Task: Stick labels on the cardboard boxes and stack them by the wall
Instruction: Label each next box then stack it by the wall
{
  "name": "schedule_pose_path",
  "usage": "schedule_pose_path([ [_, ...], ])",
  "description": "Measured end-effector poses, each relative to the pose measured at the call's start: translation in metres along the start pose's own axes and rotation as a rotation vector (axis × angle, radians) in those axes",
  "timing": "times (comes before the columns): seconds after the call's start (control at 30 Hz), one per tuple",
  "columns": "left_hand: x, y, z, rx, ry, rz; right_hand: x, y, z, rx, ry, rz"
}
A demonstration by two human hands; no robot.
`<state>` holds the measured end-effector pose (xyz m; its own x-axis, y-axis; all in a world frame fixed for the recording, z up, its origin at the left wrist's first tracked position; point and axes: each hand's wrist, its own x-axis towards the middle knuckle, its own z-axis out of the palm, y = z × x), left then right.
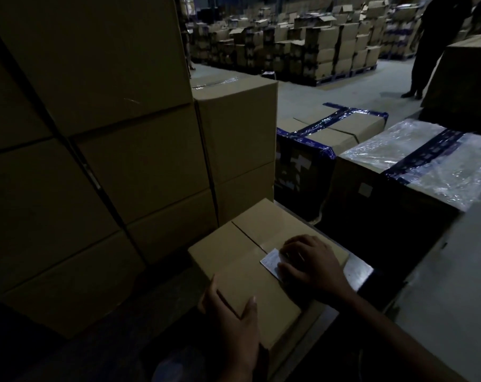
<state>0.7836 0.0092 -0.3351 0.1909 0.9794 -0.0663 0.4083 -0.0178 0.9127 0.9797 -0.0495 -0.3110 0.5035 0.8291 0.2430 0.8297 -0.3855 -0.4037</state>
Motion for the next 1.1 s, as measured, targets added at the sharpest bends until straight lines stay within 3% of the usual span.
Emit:
schedule_pose_path([
  [0.1,0.011,0.009,-0.004,0.063,0.027,0.111,0.006,-0.007,0.004,-0.005,-0.013,0.026],
  [0.3,0.074,0.031,-0.003,0.378,0.042,0.505,0.003,-0.031,0.017,-0.102,0.052,0.129],
  [0.43,0.099,0.039,0.006,0.541,-0.116,0.563,0.007,-0.031,0.013,-0.055,0.027,0.16],
  [0.6,0.104,0.024,0.014,0.683,-0.056,0.652,0.006,-0.031,0.013,-0.043,-0.001,0.166],
  [0.7,0.111,0.025,0.015,0.804,-0.116,0.619,0.005,-0.032,0.016,-0.021,0.022,0.207],
  [0.9,0.13,0.034,0.004,0.915,-0.218,0.515,-0.016,-0.054,0.031,-0.071,0.24,0.299],
  [1.1,0.113,0.042,-0.013,0.987,-0.203,0.372,0.009,-0.027,0.028,-0.036,0.066,0.118],
])
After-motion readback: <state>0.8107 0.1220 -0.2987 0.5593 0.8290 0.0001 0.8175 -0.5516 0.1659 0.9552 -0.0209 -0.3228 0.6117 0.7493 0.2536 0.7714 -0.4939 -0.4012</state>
